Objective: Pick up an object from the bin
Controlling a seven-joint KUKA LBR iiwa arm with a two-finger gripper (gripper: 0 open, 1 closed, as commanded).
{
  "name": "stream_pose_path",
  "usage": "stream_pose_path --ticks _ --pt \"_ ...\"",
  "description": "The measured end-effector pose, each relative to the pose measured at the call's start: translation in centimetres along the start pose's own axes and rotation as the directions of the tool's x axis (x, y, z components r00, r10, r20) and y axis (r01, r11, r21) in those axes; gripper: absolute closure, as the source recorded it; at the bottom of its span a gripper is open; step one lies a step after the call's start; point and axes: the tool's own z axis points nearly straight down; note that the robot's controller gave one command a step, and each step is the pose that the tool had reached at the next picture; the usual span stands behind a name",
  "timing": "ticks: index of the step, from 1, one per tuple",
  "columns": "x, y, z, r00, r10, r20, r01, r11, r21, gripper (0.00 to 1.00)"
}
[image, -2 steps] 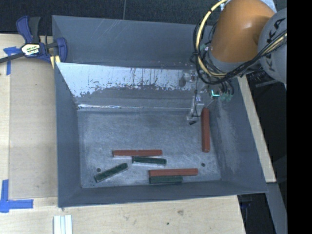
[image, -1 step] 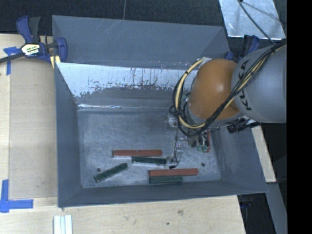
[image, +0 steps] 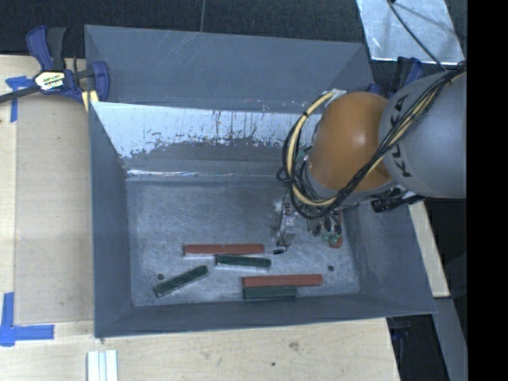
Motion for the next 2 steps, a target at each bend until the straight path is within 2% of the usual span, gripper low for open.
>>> stream_pose_path --ticks 1,2 --pt "0.0 0.0 0.0 1.000 0.000 0.000 0.000 1.000 0.000 0.00" --pt "3.3 8.2 4.5 0.997 -0.077 -0.005 0.077 0.997 -0.002 0.00"
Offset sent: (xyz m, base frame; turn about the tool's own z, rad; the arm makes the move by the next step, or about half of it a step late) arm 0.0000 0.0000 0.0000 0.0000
